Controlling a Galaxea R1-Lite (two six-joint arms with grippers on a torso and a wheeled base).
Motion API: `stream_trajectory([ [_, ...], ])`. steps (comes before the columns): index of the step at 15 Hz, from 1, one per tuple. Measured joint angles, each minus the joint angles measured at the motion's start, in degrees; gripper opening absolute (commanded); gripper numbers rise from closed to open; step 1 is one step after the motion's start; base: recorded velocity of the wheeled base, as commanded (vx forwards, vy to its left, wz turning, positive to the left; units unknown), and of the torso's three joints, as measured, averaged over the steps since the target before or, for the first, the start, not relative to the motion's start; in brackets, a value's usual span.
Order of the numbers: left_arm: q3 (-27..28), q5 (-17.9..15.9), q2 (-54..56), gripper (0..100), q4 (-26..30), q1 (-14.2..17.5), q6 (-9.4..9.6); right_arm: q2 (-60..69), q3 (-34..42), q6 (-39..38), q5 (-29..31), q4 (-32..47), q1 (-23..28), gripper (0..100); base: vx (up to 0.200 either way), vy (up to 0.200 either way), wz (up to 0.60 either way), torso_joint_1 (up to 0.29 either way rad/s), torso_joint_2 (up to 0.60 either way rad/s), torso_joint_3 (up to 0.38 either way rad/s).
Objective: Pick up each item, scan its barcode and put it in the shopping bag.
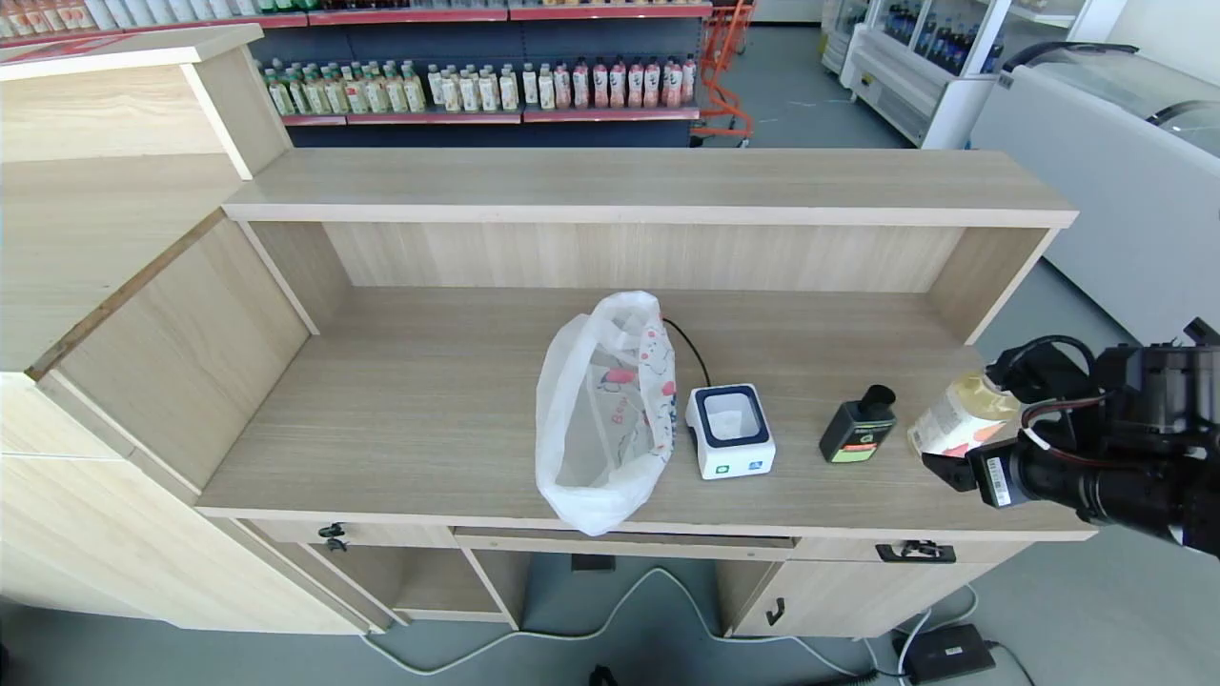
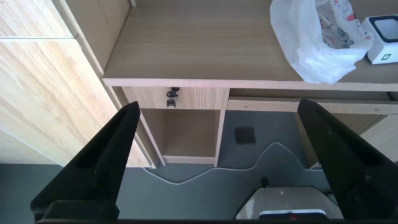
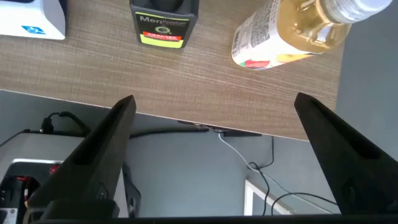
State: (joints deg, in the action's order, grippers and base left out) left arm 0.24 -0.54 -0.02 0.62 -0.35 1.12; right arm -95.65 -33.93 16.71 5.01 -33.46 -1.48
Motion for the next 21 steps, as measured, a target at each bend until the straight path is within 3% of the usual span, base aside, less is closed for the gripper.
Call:
stream_trajectory([
  [7, 0.0, 0.0, 0.0, 100, 0.0, 0.0, 0.0, -10.7, -6.5, 4.3, 0.1, -1.0, -0.3, 100, 0.0, 0.0, 0.0, 0.0, 0.0, 0.0],
  [15, 0.0, 0.0, 0.0, 100, 0.0, 0.0, 0.02, -19.0, -11.1, 7.8, 0.3, -9.6, -0.2, 100, 0.0, 0.0, 0.0, 0.0, 0.0, 0.0],
  [21, 0.0, 0.0, 0.0, 100, 0.0, 0.0, 0.02, -23.3, -14.2, 8.7, -0.1, -11.8, -0.3, 100, 0.0, 0.0, 0.0, 0.0, 0.0, 0.0],
])
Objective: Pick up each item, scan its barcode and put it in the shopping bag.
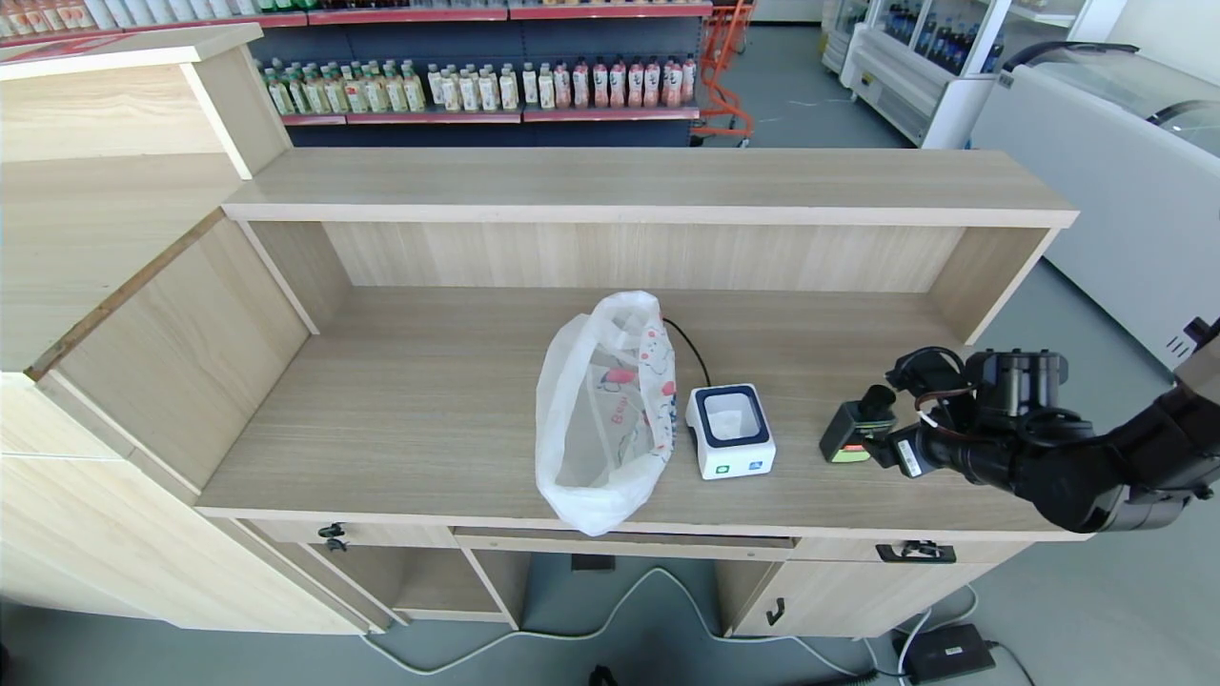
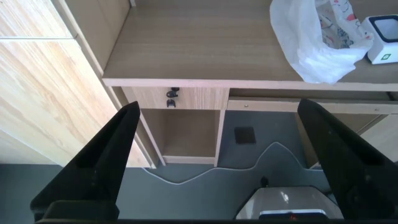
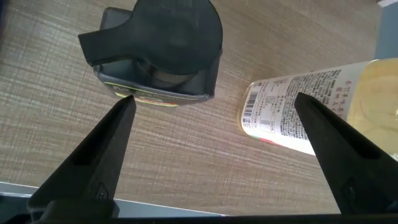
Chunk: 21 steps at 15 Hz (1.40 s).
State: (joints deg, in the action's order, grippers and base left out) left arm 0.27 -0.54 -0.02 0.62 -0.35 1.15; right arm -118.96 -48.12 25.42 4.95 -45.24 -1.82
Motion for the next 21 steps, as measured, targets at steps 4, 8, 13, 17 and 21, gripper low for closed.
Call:
stream_trajectory([
  [4, 0.0, 0.0, 0.0, 100, 0.0, 0.0, -0.02, -2.7, -1.5, 0.4, -1.0, -1.0, -0.3, 100, 0.0, 0.0, 0.0, 0.0, 0.0, 0.0],
  [8, 0.0, 0.0, 0.0, 100, 0.0, 0.0, -0.02, -4.5, -2.5, 0.2, -6.4, -2.4, -0.7, 100, 0.0, 0.0, 0.0, 0.0, 0.0, 0.0],
  [13, 0.0, 0.0, 0.0, 100, 0.0, 0.0, 0.0, -7.1, -7.4, 0.4, -11.2, -2.4, -1.4, 100, 0.0, 0.0, 0.0, 0.0, 0.0, 0.0],
  [17, 0.0, 0.0, 0.0, 100, 0.0, 0.0, 0.0, -8.9, -8.7, 0.7, -11.5, -2.4, -1.7, 0, 0.0, 0.0, 0.0, 0.0, 0.0, 0.0],
  [21, 0.0, 0.0, 0.0, 100, 0.0, 0.0, 0.0, -10.9, -11.4, 0.7, -11.5, -2.4, -2.3, 0, 0.0, 0.0, 0.0, 0.0, 0.0, 0.0],
])
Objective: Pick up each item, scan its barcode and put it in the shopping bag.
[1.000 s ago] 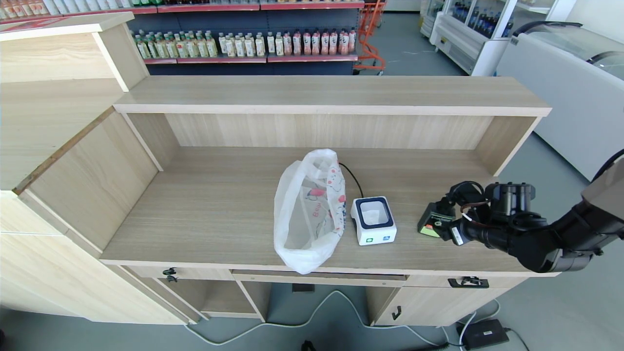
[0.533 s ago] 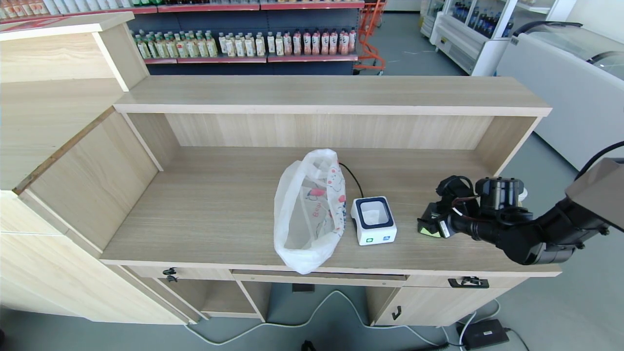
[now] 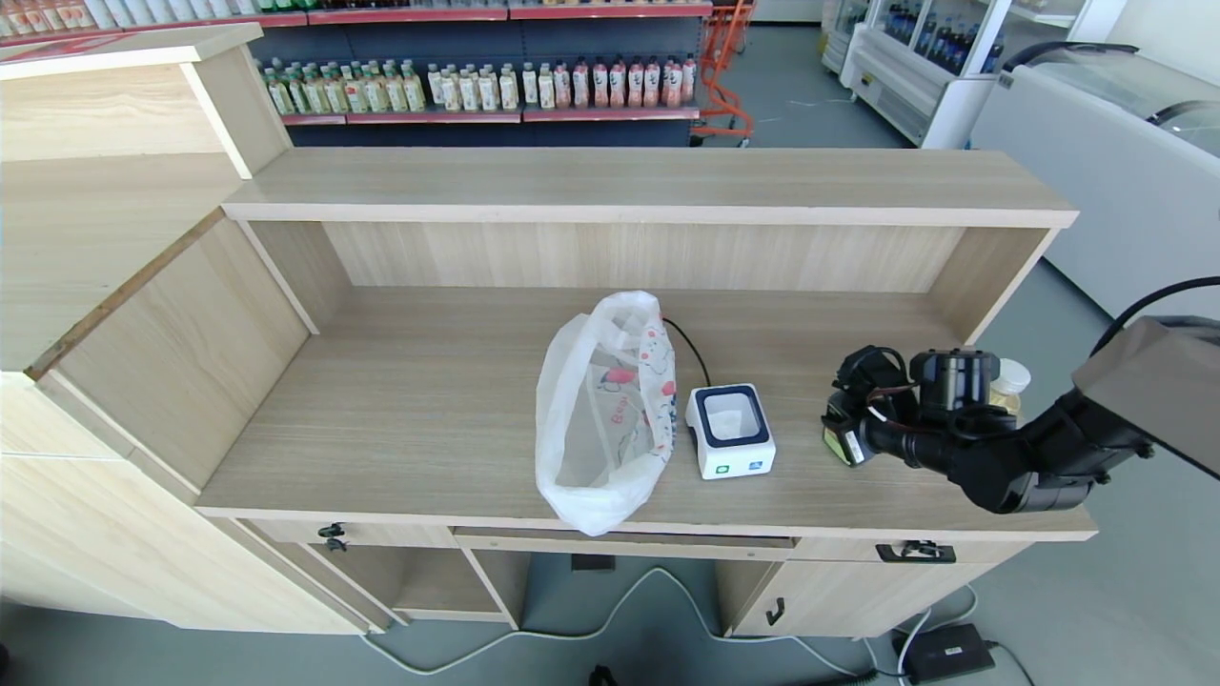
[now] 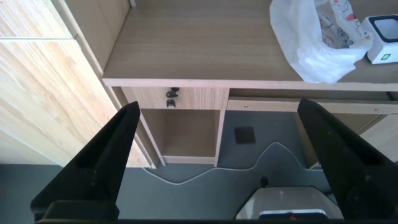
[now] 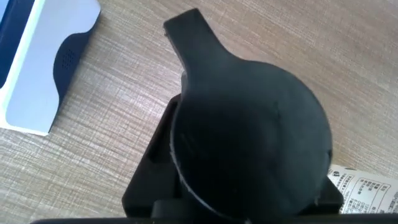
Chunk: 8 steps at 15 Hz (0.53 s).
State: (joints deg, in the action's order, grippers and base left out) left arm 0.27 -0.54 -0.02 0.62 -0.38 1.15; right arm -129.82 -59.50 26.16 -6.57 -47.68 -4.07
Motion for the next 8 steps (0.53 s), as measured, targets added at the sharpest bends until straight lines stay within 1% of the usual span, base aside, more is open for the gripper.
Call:
stream_trajectory([
  [2, 0.0, 0.0, 0.0, 100, 0.0, 0.0, 0.0, -0.7, -0.6, 0.0, 0.0, -0.5, -0.2, 0, 0.0, 0.0, 0.0, 0.0, 0.0, 0.0],
  [5, 0.0, 0.0, 0.0, 100, 0.0, 0.0, 0.0, -0.6, 0.7, -0.2, 0.0, -3.1, -0.3, 0, 0.0, 0.0, 0.0, 0.0, 0.0, 0.0],
  [8, 0.0, 0.0, 0.0, 100, 0.0, 0.0, 0.0, 4.1, 3.6, -1.1, 0.0, -5.1, 0.2, 0, 0.0, 0.0, 0.0, 0.0, 0.0, 0.0],
])
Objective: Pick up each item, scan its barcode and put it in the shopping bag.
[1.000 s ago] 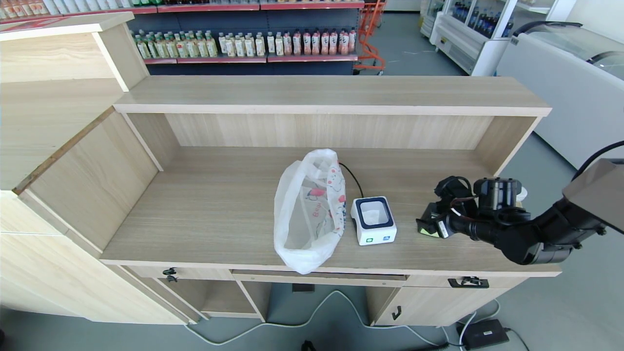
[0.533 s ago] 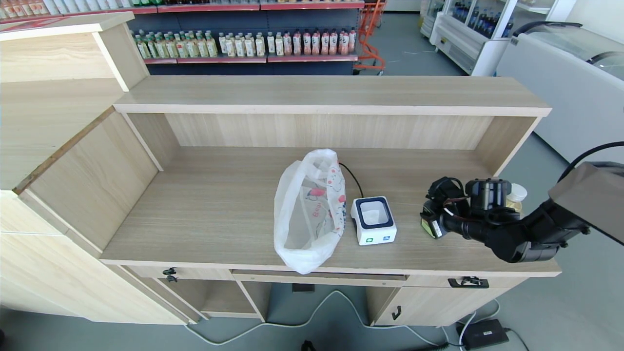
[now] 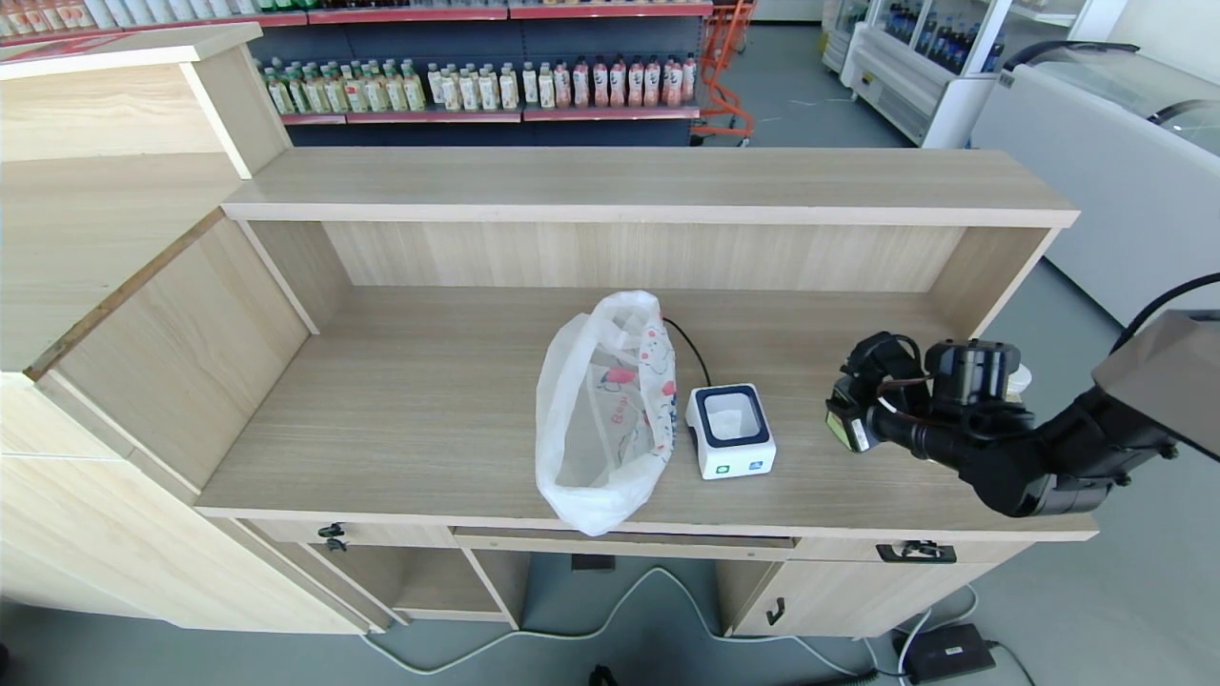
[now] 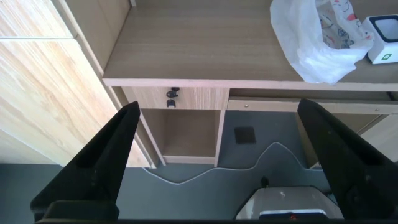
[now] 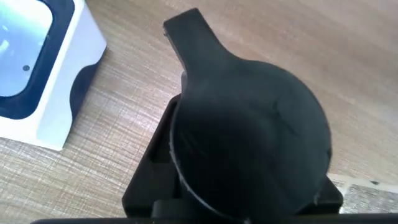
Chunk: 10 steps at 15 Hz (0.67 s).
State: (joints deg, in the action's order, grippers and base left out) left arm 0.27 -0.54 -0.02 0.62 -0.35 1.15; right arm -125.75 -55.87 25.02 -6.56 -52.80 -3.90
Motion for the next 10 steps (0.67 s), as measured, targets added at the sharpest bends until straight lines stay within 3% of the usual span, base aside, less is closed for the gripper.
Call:
stream_trajectory([
  [6, 0.0, 0.0, 0.0, 100, 0.0, 0.0, 0.0, 25.2, 12.6, 0.3, -4.2, 0.5, 2.9, 0, 0.0, 0.0, 0.0, 0.0, 0.0, 0.0],
  [8, 0.0, 0.0, 0.0, 100, 0.0, 0.0, -0.02, 35.0, 17.8, 9.5, -6.3, -0.2, 3.1, 0, 0.0, 0.0, 0.0, 0.0, 0.0, 0.0],
  [10, 0.0, 0.0, 0.0, 100, 0.0, 0.0, -0.02, 42.4, 23.3, 26.6, -12.0, -2.5, 2.4, 0, 0.0, 0.0, 0.0, 0.0, 0.0, 0.0],
])
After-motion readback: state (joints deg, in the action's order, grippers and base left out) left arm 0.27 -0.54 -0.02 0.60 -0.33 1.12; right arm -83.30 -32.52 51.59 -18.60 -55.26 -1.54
